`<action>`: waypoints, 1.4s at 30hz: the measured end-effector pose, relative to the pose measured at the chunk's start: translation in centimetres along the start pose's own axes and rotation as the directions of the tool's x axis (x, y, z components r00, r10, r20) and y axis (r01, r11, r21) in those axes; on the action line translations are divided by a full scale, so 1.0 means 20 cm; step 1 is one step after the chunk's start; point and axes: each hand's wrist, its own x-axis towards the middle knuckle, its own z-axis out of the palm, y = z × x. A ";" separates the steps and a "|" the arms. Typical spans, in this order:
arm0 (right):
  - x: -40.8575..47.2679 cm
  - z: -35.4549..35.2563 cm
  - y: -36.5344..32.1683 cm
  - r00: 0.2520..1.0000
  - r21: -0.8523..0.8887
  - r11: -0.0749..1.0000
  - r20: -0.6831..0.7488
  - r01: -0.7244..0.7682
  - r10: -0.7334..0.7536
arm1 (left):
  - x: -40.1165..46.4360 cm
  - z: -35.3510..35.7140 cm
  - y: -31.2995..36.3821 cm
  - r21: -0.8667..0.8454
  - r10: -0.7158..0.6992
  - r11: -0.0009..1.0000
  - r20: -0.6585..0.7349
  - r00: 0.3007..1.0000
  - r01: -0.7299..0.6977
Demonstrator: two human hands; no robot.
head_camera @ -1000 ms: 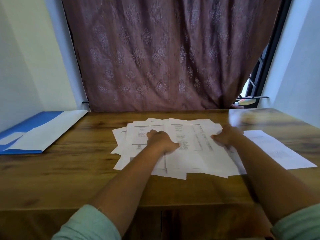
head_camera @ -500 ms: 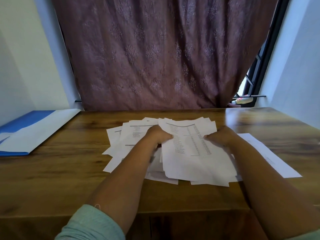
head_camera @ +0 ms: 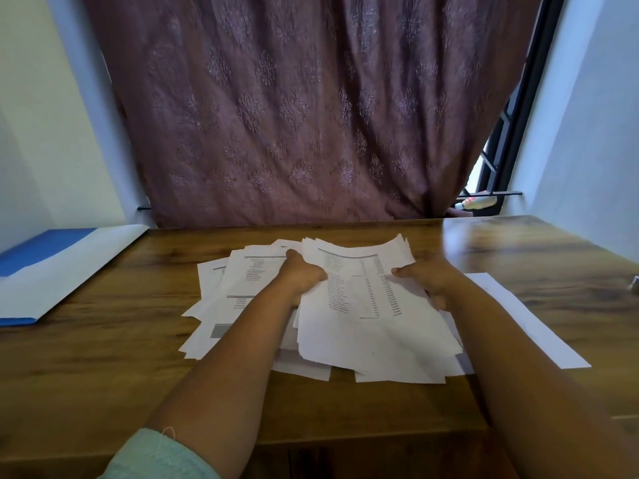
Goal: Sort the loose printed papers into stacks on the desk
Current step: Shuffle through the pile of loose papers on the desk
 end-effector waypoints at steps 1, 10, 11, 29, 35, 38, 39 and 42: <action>-0.01 -0.01 0.00 1.000 -0.007 1.000 0.030 -0.008 0.008 | 0.00 -0.01 -0.01 -0.060 -0.012 0.998 0.031 0.999 0.014; -0.19 0.00 -0.17 0.940 0.175 0.927 -0.141 0.332 -0.310 | -0.05 -0.05 0.06 -0.429 0.398 0.771 -0.253 0.882 -0.471; -0.22 0.02 -0.22 0.892 0.145 0.891 -0.220 0.430 -0.394 | -0.09 -0.06 0.09 -0.415 0.444 0.725 -0.328 0.834 -0.550; -0.32 0.05 -0.11 0.837 -0.231 0.855 -0.199 0.465 -0.509 | -0.29 -0.01 0.10 -0.192 0.601 0.724 -0.294 0.743 -0.662; -0.33 0.06 -0.21 0.809 -0.409 0.793 -0.189 0.450 -0.557 | -0.35 -0.09 0.13 -0.158 0.599 0.748 -0.255 0.759 -0.644; -0.29 0.04 -0.24 0.895 -0.083 0.924 -0.232 0.373 -0.382 | -0.37 -0.14 0.15 -0.387 0.391 0.811 -0.197 0.899 -0.438; -0.26 0.02 -0.22 0.928 0.037 0.950 -0.226 0.311 -0.295 | -0.38 -0.16 0.13 -0.365 0.310 0.867 -0.139 0.941 -0.339; -0.16 -0.06 -0.11 0.978 0.307 0.951 -0.207 0.042 0.023 | -0.42 -0.15 0.00 0.239 0.226 0.945 0.011 0.974 -0.223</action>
